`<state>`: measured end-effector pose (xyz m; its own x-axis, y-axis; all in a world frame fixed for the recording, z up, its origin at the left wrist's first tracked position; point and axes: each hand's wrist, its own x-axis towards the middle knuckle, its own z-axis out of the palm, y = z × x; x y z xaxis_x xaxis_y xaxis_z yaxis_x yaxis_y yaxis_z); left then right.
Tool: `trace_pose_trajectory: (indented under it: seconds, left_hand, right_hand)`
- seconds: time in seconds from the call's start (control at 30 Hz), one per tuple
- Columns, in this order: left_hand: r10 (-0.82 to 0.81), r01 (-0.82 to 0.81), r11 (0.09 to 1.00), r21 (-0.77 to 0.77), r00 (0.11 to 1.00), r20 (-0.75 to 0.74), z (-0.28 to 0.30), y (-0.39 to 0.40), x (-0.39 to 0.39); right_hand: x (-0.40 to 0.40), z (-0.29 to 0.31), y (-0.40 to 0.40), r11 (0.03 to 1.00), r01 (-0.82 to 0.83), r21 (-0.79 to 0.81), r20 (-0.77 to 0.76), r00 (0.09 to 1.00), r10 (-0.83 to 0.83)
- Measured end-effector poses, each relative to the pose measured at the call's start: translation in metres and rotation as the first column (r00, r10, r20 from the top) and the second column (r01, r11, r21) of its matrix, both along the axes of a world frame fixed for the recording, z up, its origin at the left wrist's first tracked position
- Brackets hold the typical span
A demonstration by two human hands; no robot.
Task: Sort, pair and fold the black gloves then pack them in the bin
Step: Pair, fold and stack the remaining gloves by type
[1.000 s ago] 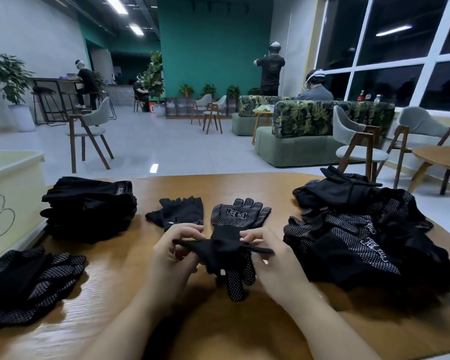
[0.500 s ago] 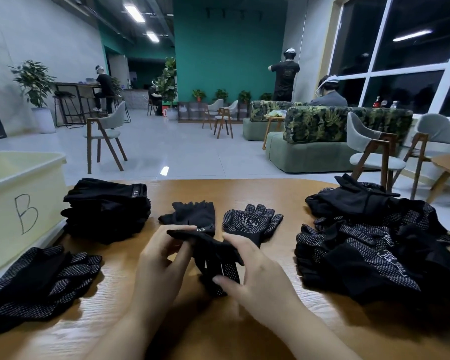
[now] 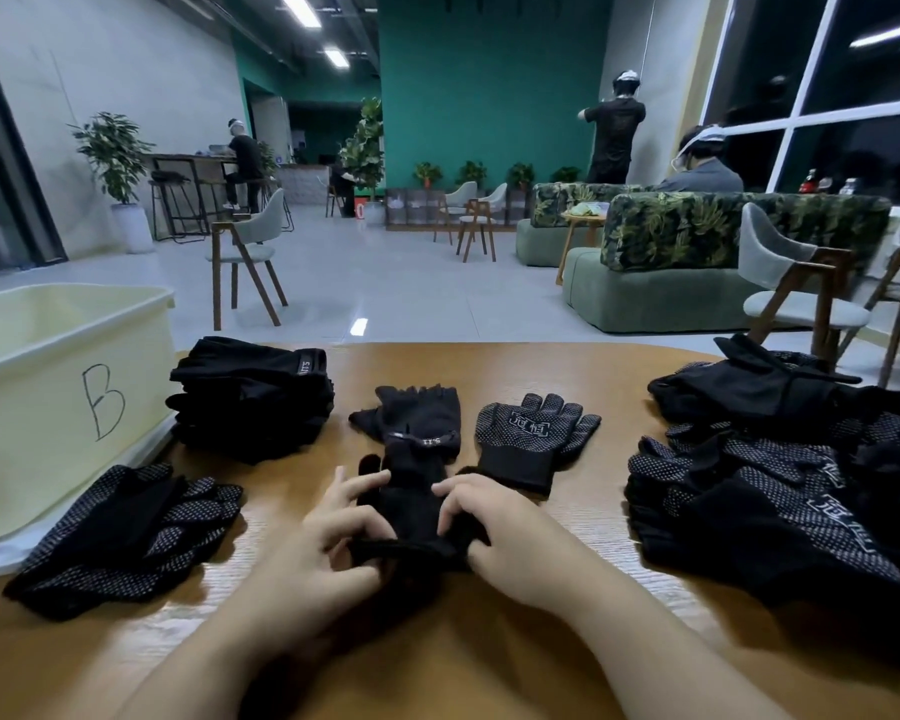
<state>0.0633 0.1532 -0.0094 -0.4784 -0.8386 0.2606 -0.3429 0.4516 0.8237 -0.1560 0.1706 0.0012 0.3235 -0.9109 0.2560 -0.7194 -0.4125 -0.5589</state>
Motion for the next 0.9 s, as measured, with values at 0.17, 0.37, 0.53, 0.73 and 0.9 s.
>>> trace_pose_trajectory:
  seconds: [0.17, 0.37, 0.53, 0.73, 0.9]
  left_hand:
    - [-0.108, 0.102, 0.993, 0.059, 0.989, 0.105, 0.003, 0.007, 0.004]
    - [-0.174, 0.164, 0.975, 0.147, 0.983, 0.057, 0.012, 0.008, 0.002]
    - [-0.045, 0.061, 0.996, -0.06, 0.971, 0.235, 0.002, 0.012, -0.007]
    - [-0.037, 0.123, 0.974, -0.19, 0.915, 0.402, 0.004, 0.013, -0.01]
    - [-0.071, 0.161, 0.971, -0.175, 0.898, 0.434, 0.006, 0.012, -0.01]
  right_hand:
    - [-0.003, -0.001, 0.007, 0.99, 0.14, -0.008, 0.077, 0.987, -0.139]
    - [-0.015, -0.002, -0.004, 0.876, 0.435, -0.211, 0.099, 0.901, -0.423]
    - [-0.026, -0.006, -0.013, 0.783, 0.621, -0.034, -0.201, 0.763, -0.614]
    - [-0.032, -0.007, -0.018, 0.716, 0.696, -0.047, -0.098, 0.71, -0.697]
    - [-0.036, -0.008, -0.018, 0.668, 0.744, -0.035, -0.072, 0.665, -0.744]
